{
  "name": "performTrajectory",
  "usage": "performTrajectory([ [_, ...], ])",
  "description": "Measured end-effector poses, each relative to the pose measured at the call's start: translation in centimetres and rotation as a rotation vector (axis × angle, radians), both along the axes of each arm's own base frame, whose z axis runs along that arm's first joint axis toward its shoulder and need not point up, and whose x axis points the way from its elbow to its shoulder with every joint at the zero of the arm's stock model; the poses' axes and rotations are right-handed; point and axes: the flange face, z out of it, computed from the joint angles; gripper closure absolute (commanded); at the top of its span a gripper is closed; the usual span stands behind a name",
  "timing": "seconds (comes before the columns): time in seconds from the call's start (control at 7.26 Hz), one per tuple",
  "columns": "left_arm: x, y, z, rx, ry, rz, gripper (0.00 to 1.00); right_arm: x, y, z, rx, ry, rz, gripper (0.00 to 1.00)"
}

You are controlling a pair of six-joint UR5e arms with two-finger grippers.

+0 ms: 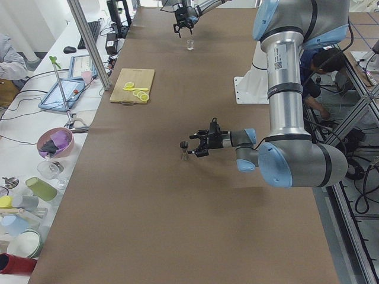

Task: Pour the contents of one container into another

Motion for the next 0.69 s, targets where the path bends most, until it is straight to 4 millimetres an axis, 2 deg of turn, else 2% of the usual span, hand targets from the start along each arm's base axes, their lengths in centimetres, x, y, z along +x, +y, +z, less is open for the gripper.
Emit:
performTrajectory([
  [0.14,-0.8,0.3,-0.8,-0.002,-0.002,0.011,0.02,1.3,-1.4,-1.8,-0.025,-0.007,0.019,0.00],
  [0.41,-3.8,1.0,-2.9,-0.027,-0.042,0.095,0.02,3.8,-4.3,-5.6,-0.074,-0.009,0.073,0.00],
  [0.69,-5.0,1.1,-6.6,-0.019,-0.107,0.230,0.02,5.8,-6.7,-9.2,-0.140,0.003,0.119,0.00],
])
